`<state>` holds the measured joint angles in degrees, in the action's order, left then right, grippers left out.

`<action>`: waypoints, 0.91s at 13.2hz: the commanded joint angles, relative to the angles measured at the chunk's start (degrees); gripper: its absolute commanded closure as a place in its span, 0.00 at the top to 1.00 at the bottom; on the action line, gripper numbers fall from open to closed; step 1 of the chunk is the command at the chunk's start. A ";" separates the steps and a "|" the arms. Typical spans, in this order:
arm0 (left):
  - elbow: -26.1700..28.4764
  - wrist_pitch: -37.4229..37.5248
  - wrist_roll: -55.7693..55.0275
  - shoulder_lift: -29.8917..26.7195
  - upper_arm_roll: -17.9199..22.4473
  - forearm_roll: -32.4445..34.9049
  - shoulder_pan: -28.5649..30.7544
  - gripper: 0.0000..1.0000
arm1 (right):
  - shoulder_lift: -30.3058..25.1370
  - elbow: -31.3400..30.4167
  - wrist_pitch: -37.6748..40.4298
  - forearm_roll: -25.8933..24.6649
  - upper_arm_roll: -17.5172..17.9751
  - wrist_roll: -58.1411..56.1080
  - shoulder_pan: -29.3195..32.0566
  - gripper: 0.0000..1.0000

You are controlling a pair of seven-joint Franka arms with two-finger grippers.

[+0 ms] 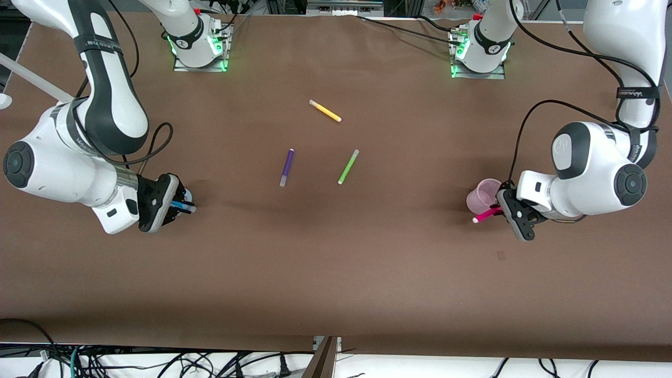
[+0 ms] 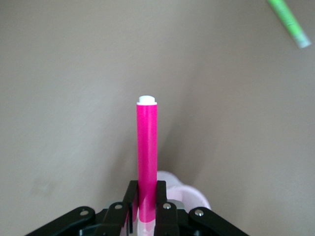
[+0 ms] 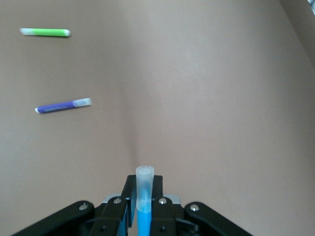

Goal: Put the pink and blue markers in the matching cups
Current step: 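Carry the blue marker to the blue cup while the left gripper carries pink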

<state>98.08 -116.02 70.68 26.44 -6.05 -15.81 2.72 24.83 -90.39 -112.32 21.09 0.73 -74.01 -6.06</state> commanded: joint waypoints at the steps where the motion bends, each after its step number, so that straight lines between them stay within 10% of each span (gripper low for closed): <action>1: 7.10 -1.05 10.41 -2.62 -0.89 -8.33 3.25 0.00 | -0.39 -1.89 1.84 5.35 0.32 -9.72 3.07 0.11; 8: 14.86 -3.86 26.44 -3.15 -0.80 -19.35 7.82 0.03 | 0.13 -9.53 3.06 17.48 0.15 -29.33 9.66 0.11; 9: 14.68 -3.77 26.44 -3.15 -0.80 -19.26 7.83 0.74 | 0.13 -10.24 3.77 18.62 0.15 -31.09 10.54 0.11; 10: 14.59 -3.68 26.79 -3.15 -0.80 -19.09 7.83 1.00 | 0.05 -10.86 4.90 19.16 0.15 -31.89 11.07 0.11; 12: 14.16 -3.60 27.06 -4.11 -0.80 -18.39 7.74 1.00 | -0.30 -11.30 6.93 19.25 -0.11 -32.07 12.21 0.11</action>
<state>110.85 -119.26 95.32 24.92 -6.23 -33.46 9.78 26.09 -99.96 -107.28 38.31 0.47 -104.41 4.81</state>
